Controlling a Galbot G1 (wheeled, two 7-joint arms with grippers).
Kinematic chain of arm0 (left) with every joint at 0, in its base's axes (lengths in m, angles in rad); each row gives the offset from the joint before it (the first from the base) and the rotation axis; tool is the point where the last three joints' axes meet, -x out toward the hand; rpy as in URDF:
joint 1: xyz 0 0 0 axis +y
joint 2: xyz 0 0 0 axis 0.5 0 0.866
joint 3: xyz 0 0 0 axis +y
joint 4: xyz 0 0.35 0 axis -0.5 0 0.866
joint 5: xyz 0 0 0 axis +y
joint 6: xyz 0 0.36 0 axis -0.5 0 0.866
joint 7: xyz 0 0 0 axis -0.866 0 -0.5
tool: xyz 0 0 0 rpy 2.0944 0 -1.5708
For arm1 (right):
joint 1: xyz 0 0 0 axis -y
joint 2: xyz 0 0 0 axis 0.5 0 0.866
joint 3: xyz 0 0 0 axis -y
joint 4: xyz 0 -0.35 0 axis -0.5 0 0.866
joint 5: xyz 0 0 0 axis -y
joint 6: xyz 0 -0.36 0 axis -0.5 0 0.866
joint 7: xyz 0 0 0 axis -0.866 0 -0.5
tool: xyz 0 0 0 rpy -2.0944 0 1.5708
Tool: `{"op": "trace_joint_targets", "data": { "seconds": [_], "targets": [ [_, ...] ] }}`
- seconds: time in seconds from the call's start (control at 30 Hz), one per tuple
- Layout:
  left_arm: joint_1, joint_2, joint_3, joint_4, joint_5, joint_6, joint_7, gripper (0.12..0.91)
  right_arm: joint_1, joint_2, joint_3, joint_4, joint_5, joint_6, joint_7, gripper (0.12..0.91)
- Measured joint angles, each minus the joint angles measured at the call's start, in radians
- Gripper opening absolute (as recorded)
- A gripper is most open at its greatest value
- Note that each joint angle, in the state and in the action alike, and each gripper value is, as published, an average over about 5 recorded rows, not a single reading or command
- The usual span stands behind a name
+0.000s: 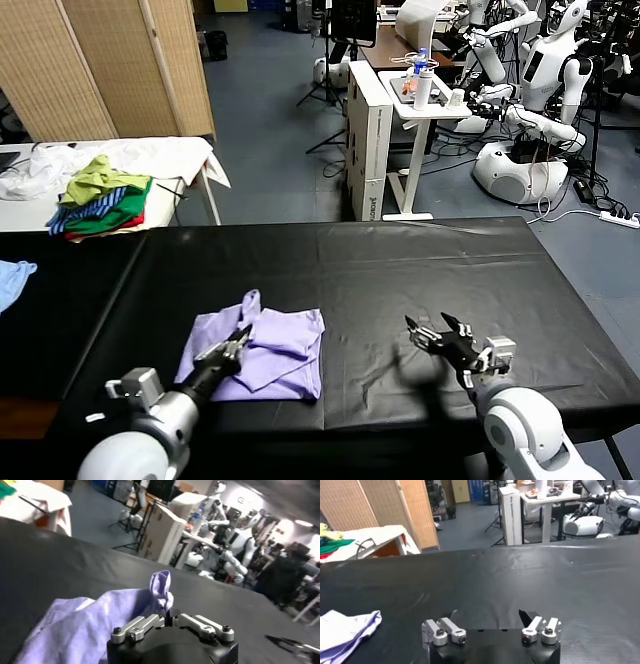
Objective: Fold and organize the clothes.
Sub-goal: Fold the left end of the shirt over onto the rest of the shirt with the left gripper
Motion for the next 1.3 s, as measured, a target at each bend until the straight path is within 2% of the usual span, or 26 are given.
{"op": "trace_joint_targets", "data": {
  "seconds": [0.27, 0.6, 1.0, 1.1, 1.3],
  "targets": [
    [-0.017, -0.033, 0.072, 0.031, 0.013, -0.001, -0.002, 0.183, -0.001, 0.004, -0.007, 0.000, -0.010, -0.001, 0.000, 0.907],
    [-0.045, -0.056, 0.101, 0.057, 0.027, -0.007, -0.002, 0.183, 0.000, 0.022, -0.032, -0.004, -0.031, -0.003, 0.000, 0.907],
    [-0.072, -0.107, 0.136, 0.128, 0.163, -0.051, 0.019, 0.188, 0.006, 0.014, -0.062, -0.008, -0.040, -0.005, -0.013, 0.907],
    [-0.062, -0.123, 0.151, 0.135, 0.192, -0.057, 0.019, 0.274, 0.011, -0.003, -0.077, -0.007, -0.036, -0.004, -0.029, 0.907],
    [-0.039, -0.154, 0.190, 0.132, 0.228, -0.069, 0.015, 0.637, 0.018, -0.051, -0.112, 0.001, -0.029, 0.029, -0.090, 0.907]
  ]
}}
